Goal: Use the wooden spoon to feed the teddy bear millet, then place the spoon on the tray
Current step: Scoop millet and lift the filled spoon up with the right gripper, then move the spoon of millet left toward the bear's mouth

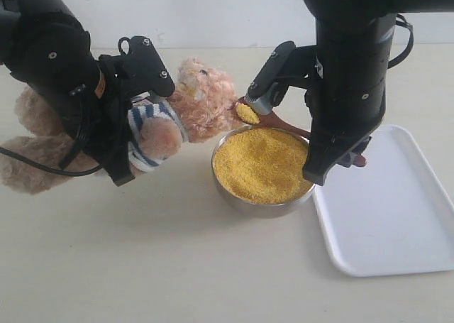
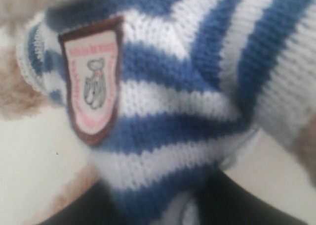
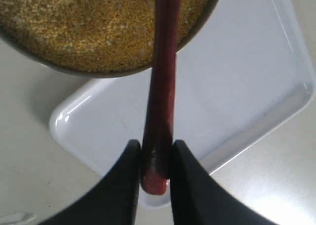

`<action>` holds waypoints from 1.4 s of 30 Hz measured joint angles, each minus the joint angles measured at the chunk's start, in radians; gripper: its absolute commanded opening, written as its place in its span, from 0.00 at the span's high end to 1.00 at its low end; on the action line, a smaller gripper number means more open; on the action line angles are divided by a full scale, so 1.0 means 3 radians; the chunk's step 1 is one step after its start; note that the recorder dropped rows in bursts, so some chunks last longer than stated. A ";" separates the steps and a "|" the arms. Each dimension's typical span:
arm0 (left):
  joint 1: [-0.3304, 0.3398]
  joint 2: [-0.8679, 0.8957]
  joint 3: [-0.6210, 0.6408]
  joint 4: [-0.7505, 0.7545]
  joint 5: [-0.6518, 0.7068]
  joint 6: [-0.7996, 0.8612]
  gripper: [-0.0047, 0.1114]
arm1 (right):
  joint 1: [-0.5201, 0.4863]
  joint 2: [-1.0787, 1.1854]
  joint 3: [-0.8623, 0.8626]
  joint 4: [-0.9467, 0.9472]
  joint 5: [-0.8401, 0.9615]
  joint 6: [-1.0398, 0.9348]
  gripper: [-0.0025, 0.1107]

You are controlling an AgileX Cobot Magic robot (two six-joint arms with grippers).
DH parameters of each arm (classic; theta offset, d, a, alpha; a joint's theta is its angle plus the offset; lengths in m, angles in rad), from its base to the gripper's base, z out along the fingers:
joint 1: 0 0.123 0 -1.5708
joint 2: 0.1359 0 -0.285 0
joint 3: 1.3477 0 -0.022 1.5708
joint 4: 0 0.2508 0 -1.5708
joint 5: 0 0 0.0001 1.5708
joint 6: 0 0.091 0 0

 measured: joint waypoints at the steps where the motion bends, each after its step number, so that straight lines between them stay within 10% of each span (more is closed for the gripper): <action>1: 0.0000 0.0014 0.0000 0.0000 0.0000 0.0000 0.93 | 0.0000 0.0000 0.0000 0.0006 0.0000 0.0000 0.98; 42: 0.0000 0.0116 0.0000 -0.0150 -0.0041 0.0053 0.93 | 0.0000 0.0000 -0.0427 0.0208 -0.0005 0.0085 0.98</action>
